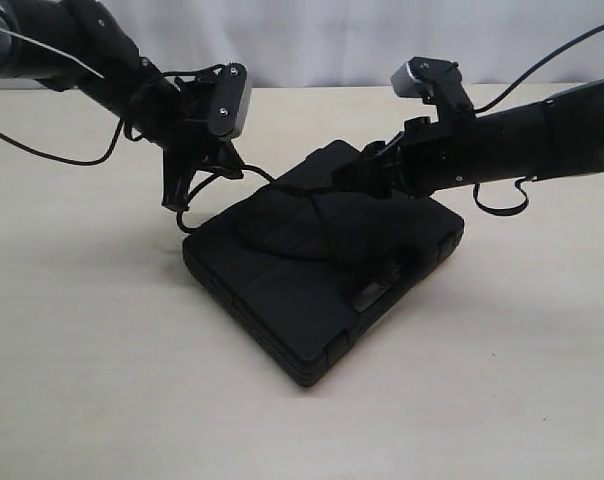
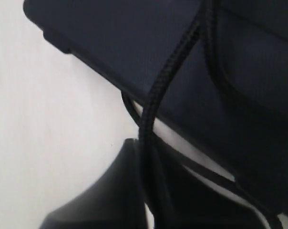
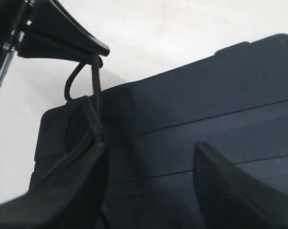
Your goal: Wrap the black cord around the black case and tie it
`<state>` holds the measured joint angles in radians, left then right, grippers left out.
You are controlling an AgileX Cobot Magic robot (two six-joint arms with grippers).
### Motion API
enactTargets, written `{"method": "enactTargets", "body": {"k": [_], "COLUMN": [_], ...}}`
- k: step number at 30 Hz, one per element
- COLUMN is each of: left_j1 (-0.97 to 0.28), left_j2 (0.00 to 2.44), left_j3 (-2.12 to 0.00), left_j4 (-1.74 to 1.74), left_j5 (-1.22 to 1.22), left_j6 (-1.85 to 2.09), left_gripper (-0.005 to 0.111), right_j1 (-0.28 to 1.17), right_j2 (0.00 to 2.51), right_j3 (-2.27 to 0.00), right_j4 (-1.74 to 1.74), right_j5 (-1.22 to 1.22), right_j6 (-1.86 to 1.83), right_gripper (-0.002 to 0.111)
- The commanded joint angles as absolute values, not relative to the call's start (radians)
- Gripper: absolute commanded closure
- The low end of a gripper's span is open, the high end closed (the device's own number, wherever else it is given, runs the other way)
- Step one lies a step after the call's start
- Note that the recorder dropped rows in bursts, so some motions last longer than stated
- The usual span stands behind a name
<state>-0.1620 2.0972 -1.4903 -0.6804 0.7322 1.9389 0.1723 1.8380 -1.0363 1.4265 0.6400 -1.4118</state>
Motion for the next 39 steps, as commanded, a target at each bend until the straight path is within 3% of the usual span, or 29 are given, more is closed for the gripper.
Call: {"method": "enactTargets", "body": {"k": [1, 7, 15, 20, 29, 33, 39], "left_j1": [-0.163, -0.163, -0.163, -0.163, -0.163, -0.163, -0.163], "left_j2": [2.059, 2.056, 2.056, 2.056, 2.056, 2.056, 2.052], "left_j3": [-1.489, -1.489, -1.489, -1.489, -1.489, -1.489, -1.489], "left_j4": [-0.798, -0.831, -0.830, -0.829, -0.822, -0.824, -0.831], "left_j5": [0.813, 0.888, 0.913, 0.923, 0.920, 0.924, 0.910], "left_j6": [1.965, 1.965, 1.965, 1.965, 1.965, 1.965, 1.948], "left_gripper": [0.107, 0.107, 0.107, 0.107, 0.107, 0.107, 0.107], "right_j1": [0.070, -0.056, 0.027, 0.138, 0.212, 0.212, 0.212], "right_j2": [1.765, 1.670, 1.646, 1.648, 1.651, 1.651, 1.634], "right_j3": [-1.034, -1.034, -1.034, -1.034, -1.066, -1.066, -1.093], "right_j4": [1.267, 1.204, 1.159, 1.109, 0.996, 0.996, 0.996], "right_j5": [0.632, 0.876, 1.046, 0.962, 0.968, 0.968, 0.954], "right_j6": [-1.228, -1.088, -0.951, -0.900, -0.792, -0.792, -0.775], "right_gripper": [0.047, 0.047, 0.048, 0.059, 0.079, 0.102, 0.104]}}
